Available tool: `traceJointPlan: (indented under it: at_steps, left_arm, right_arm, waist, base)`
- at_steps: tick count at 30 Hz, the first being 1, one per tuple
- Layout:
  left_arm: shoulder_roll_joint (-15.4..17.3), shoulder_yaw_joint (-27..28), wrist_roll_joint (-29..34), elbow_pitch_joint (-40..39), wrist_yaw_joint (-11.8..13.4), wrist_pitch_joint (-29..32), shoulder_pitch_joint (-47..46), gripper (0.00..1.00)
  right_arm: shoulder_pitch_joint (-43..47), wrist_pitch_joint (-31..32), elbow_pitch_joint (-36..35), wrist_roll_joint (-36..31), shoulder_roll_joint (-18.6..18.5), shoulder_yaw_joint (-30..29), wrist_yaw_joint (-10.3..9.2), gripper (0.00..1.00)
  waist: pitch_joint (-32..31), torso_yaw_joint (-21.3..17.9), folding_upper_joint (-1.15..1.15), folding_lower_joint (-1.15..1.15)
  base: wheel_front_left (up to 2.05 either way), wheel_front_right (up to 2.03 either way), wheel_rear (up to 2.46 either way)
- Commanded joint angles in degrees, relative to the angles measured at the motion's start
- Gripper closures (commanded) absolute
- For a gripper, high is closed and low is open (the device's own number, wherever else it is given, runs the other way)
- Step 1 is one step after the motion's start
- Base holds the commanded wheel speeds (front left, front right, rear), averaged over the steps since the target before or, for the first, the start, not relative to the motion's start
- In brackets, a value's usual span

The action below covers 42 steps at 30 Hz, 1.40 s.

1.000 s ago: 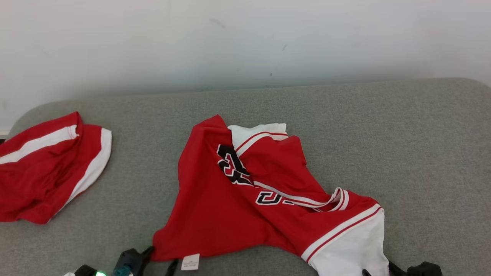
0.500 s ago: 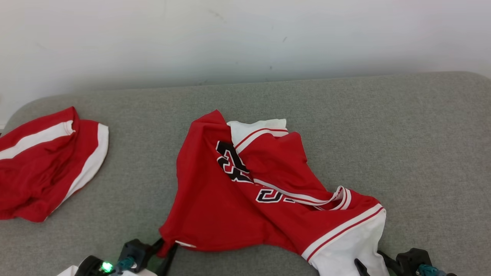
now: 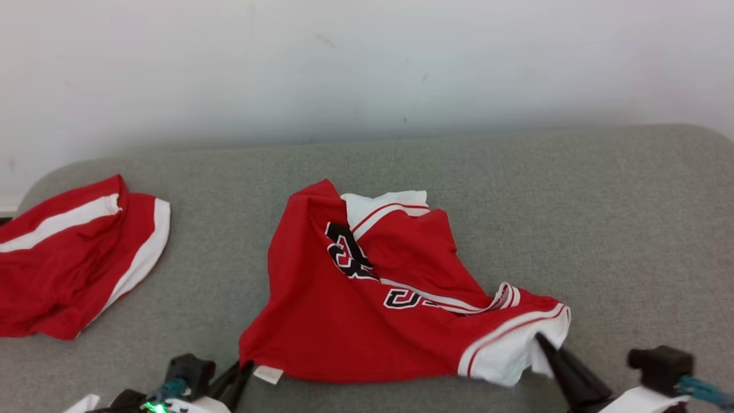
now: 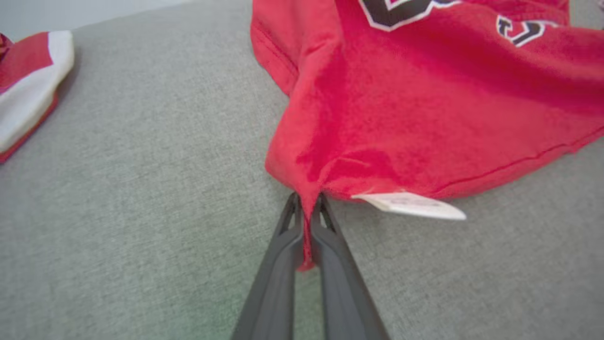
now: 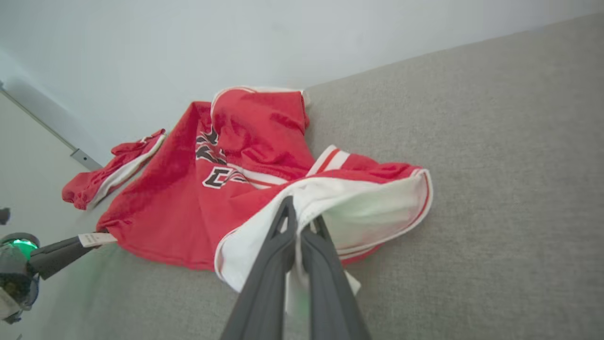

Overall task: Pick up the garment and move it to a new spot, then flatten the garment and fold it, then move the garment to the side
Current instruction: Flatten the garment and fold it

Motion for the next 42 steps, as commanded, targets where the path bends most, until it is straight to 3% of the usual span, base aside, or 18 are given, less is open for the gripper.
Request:
traceJointPlan:
  at_steps: [1,5,9,14,22,26,31,38,42]
  left_arm:
    - [0.57,0.51,-1.07,-1.37,-0.25,0.7,0.77,1.0]
    - [1.34,2.08,-6.47,-11.62,-0.41,6.41,2.06,1.0]
    - [1.65,4.12,-13.43,-26.74,-0.58,14.72,2.27,1.0]
    - [4.49,5.23,-18.08,-44.31,-0.13,26.4,-2.18,1.0]
    - [8.5,7.12,-28.66,-56.77,0.19,43.77,-15.84,1.0]
    - [9.33,8.03,-33.45,-57.49,1.68,50.38,-22.61,1.0]
    - [11.07,8.05,-34.59,-53.25,2.17,55.53,-31.33,1.0]
    - [11.11,3.14,-27.3,-39.39,0.51,55.87,-48.49,1.0]
    - [9.36,-0.58,-21.2,-30.12,-0.25,51.85,-61.59,1.0]
  right_arm:
    - [0.89,-0.53,-1.62,1.36,-1.02,-0.85,0.03,1.0]
    - [2.43,-1.28,-11.42,7.48,-4.79,-4.93,0.03,1.0]
    - [3.66,-0.8,-21.43,13.38,-8.87,-10.76,0.03,1.0]
    - [3.76,0.88,-31.9,17.85,-13.36,-19.9,0.03,1.0]
    - [-0.18,7.45,-40.91,22.2,-15.51,-36.62,0.03,1.0]
    - [-4.52,13.33,-40.86,21.44,-15.1,-42.86,0.03,1.0]
    - [-13.6,21.87,-35.77,17.29,-11.1,-46.19,0.03,1.0]
    - [-36.31,30.68,-24.08,3.32,-0.32,-45.59,0.03,1.0]
    - [-52.33,31.31,-16.16,-6.12,5.95,-45.33,0.03,1.0]
  waist:
    - [-0.96,-0.07,0.0,-0.01]
    - [-2.85,0.16,0.0,-0.01]
    - [-4.22,0.34,0.0,-0.01]
    - [-5.12,0.53,0.0,-0.01]
    - [-5.01,-0.94,0.0,-0.01]
    - [-3.31,-1.67,0.0,-0.01]
    - [1.79,-1.91,0.0,-0.01]
    - [13.66,-1.6,0.0,-0.01]
    - [21.82,-1.36,0.0,-0.01]
  base:
    - [0.0,0.0,0.0]
    - [0.0,0.0,0.0]
    - [0.0,0.0,0.0]
    - [0.0,0.0,0.0]
    - [0.0,0.0,0.0]
    - [0.0,0.0,0.0]
    - [0.0,0.0,0.0]
    - [0.0,0.0,0.0]
    - [0.0,0.0,0.0]
